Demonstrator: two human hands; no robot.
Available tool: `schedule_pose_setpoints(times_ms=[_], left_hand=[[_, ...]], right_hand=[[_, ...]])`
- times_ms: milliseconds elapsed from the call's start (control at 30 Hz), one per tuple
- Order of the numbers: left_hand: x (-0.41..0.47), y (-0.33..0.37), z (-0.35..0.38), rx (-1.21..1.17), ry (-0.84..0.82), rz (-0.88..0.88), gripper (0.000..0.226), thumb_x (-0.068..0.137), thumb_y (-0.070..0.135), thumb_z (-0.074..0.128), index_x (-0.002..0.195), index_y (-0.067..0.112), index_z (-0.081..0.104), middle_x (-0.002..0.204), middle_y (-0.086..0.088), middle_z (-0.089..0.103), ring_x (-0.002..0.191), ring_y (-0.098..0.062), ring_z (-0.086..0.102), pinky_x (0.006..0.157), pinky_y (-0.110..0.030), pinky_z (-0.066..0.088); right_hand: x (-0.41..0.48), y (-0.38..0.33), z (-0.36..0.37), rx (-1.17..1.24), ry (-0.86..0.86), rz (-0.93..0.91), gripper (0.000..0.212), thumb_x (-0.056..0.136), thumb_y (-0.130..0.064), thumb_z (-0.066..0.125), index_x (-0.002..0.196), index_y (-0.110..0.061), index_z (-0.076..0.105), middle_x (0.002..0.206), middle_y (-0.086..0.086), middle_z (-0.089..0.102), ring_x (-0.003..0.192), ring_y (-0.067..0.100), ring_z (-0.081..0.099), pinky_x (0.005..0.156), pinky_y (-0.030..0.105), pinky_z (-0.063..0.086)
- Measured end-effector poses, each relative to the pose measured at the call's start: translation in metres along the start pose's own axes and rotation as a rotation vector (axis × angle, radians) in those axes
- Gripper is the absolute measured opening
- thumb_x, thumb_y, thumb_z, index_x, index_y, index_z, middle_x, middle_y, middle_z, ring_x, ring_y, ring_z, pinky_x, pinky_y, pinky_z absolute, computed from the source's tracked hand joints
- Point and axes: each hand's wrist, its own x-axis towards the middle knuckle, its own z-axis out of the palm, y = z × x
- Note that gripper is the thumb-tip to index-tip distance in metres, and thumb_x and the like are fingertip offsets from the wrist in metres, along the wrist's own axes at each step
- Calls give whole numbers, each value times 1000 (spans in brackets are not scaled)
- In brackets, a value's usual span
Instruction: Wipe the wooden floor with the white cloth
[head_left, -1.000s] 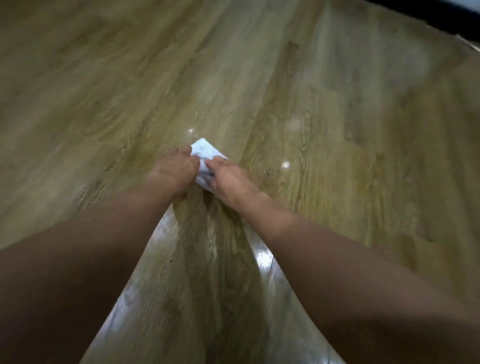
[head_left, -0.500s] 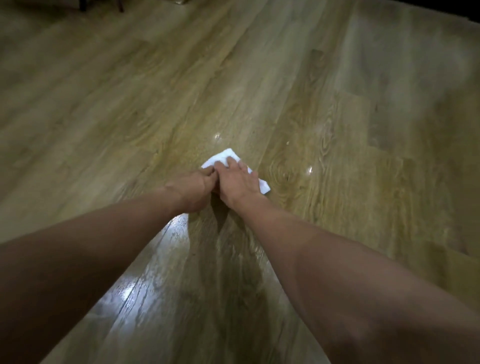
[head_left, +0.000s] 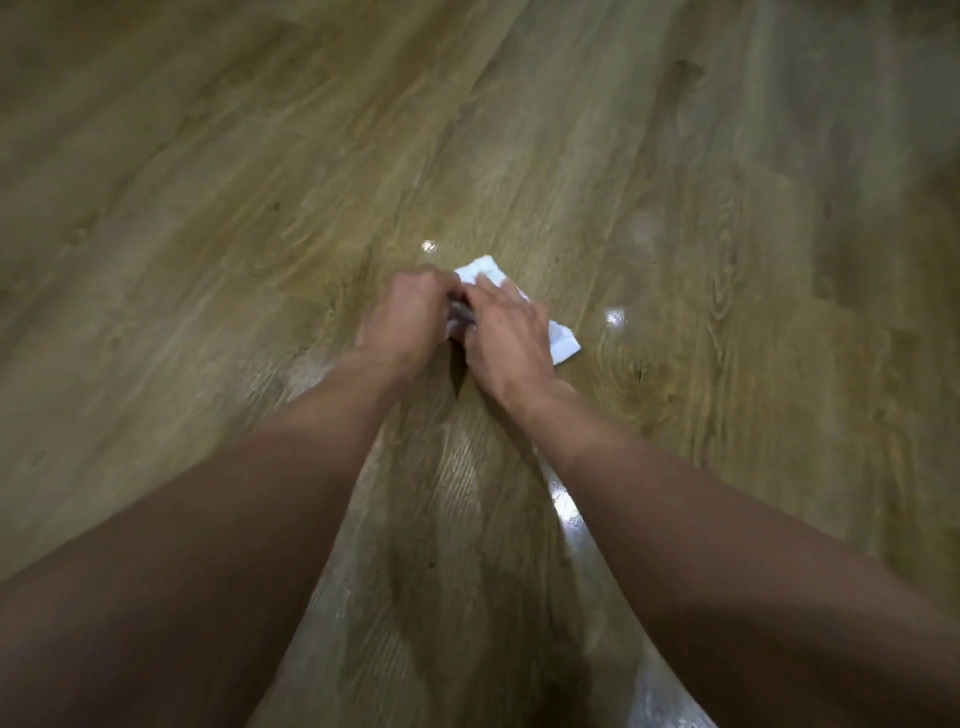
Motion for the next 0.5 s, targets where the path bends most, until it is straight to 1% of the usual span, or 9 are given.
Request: schedule_pose_setpoints(times_ms=[33,100,167,200,267,333,400,433,500], left_hand=[[-3,-4,1,51,10,66,21,78,15,69,98,10,69,98,-16,68,92,-34,63,69,-31,45],[-18,-11,10,82,20,239,22,81,22,67,99,9,67,96,-17,64,91,-36,60,71,-40,49],[-31,-15,19,94,17,303,23,86,22,60,103,7,63,100,-17,61,93,-35,55,75,-44,47],[-22,-18,21,132,14,274,25,88,22,58,109,8,59,107,-16,59,98,-34,52,80,-46,44],[16,-22,18,219,-9,148,31,91,26,58,117,8,55,116,-16,57,107,-35,51,90,-45,42],[58,-26,11,230,-23,56,31,90,27,59,114,7,60,115,-18,62,106,-36,57,91,-46,44],[75,-28,8,167,3,-23,23,88,19,58,107,7,63,110,-18,65,102,-36,60,88,-44,48],[70,-28,10,165,21,-24,22,88,16,56,106,6,62,109,-18,64,101,-36,59,88,-44,47],[41,-28,20,244,79,70,21,88,16,56,106,6,58,109,-18,61,102,-37,54,89,-44,42]], right_hand=[[-6,6,1,26,-9,-42,41,92,-15,46,132,-25,49,143,-4,45,138,19,32,108,41,29],[-25,23,1,116,-28,-151,43,95,-19,50,138,-23,46,150,-2,40,142,19,29,112,37,23],[-28,37,-6,152,-52,-216,43,95,-24,54,137,-25,48,149,-1,41,141,18,32,111,37,25],[-16,39,-8,155,-43,-218,42,94,-24,55,136,-25,51,148,0,43,139,19,35,111,37,27],[20,30,-6,194,-14,-155,38,92,-21,57,129,-22,58,144,6,49,136,22,40,110,38,31],[55,14,-5,198,22,-78,30,91,-19,55,119,-20,63,135,5,56,129,23,46,102,36,36],[69,6,-2,163,63,-58,24,90,-15,51,110,-17,62,124,4,59,122,23,49,97,38,39],[65,7,-1,176,53,-68,26,89,-11,48,112,-14,61,125,7,59,122,24,48,99,41,38],[37,11,2,188,13,-115,36,91,-10,46,126,-9,56,137,12,52,132,26,42,112,42,29]])
